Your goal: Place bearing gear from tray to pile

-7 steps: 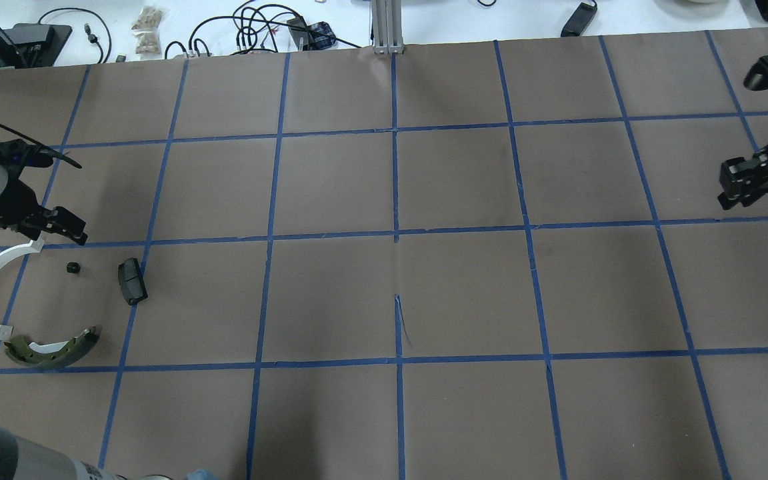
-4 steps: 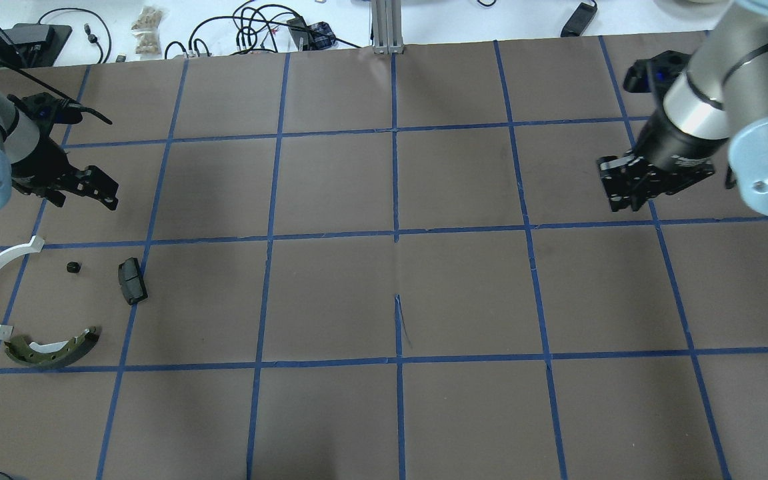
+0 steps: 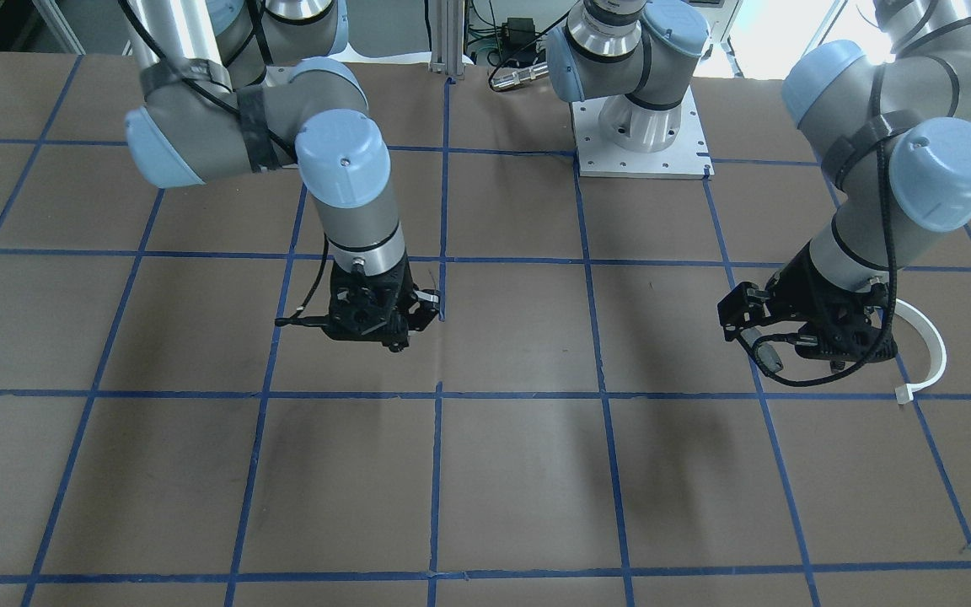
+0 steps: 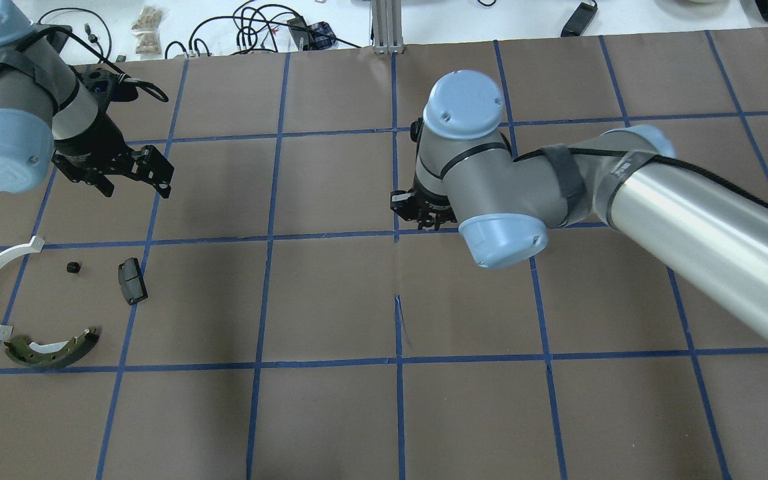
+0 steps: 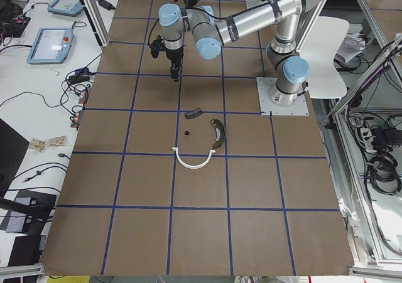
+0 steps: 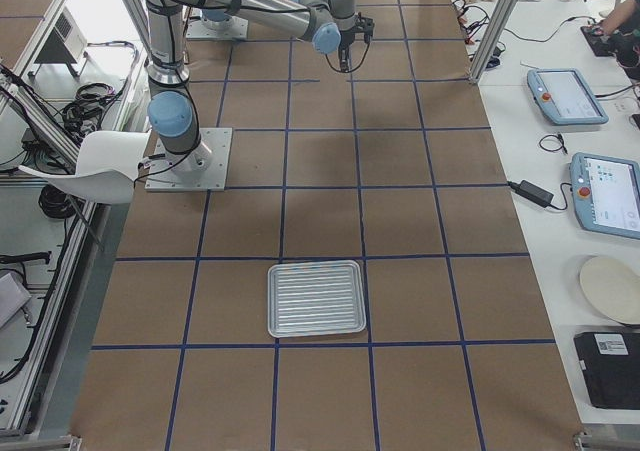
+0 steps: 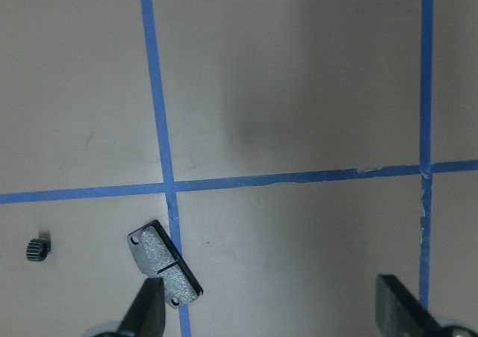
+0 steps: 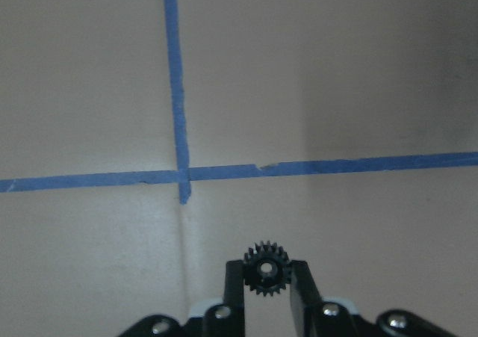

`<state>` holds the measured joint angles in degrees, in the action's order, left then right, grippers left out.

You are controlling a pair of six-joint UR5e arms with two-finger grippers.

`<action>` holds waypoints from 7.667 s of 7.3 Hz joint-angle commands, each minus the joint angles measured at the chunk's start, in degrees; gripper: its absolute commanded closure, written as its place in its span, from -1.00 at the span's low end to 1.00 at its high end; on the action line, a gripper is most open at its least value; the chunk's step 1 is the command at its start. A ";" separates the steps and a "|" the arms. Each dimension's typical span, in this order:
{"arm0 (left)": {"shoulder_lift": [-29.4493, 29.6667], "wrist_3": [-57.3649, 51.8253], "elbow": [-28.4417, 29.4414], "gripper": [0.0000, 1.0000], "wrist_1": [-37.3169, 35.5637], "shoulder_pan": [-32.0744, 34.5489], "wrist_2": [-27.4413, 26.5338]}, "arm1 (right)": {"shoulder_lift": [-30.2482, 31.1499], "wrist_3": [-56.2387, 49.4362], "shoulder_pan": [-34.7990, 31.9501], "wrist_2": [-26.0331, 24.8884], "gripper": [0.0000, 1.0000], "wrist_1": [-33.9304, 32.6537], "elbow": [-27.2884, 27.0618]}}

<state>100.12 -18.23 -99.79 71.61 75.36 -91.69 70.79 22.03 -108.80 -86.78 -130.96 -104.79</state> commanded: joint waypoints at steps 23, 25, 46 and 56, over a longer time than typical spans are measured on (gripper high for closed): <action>22.49 40.02 3.20 -0.84 -18.97 37.14 -0.07 | 22.64 -19.75 16.95 -6.38 -1.00 30.85 12.33; 22.40 39.58 2.77 -0.09 -19.14 37.32 0.19 | 22.73 -19.92 16.95 -6.73 -1.00 30.85 12.33; 0.19 -23.35 -3.59 0.51 -9.96 -9.47 -9.30 | 22.73 -19.40 16.95 -6.03 -1.00 30.85 12.68; -5.36 17.88 16.22 -1.00 24.61 19.39 -0.16 | 22.73 -19.40 16.86 -6.03 -1.00 30.85 12.77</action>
<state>96.46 -0.87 -82.85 93.88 94.51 -91.05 93.52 2.64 -91.93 -92.81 -100.11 -91.99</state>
